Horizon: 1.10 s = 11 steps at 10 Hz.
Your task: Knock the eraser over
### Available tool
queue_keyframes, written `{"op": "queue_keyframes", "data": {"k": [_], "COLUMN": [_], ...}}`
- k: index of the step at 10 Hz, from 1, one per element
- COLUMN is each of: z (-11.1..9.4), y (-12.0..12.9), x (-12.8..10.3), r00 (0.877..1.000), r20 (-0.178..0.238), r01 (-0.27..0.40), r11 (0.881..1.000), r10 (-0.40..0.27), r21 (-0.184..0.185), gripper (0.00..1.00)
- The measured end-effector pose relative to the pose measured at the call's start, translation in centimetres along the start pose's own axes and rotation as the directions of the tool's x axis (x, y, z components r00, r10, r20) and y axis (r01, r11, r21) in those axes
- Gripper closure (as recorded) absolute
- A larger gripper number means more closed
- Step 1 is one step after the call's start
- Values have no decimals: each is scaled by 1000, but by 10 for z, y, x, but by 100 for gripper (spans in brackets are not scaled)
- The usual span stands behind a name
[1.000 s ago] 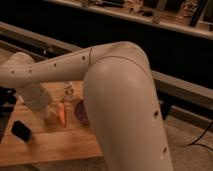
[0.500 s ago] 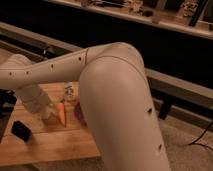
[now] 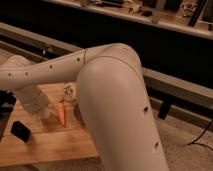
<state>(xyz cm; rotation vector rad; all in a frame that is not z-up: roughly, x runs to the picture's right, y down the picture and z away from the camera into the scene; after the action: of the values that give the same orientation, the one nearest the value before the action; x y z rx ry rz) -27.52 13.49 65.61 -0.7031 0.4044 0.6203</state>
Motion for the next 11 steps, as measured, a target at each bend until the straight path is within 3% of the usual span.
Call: {"op": "queue_keyframes", "data": {"k": [6,11], "z": [4,5], "y": [29,69], "x": [-29,-61], "r00": [993,968], "r20": [7,-10], "r01": [114,249], "r11": [993,968], "r10": [-114,-249], "r21": [16,31], "gripper": [35,35]}}
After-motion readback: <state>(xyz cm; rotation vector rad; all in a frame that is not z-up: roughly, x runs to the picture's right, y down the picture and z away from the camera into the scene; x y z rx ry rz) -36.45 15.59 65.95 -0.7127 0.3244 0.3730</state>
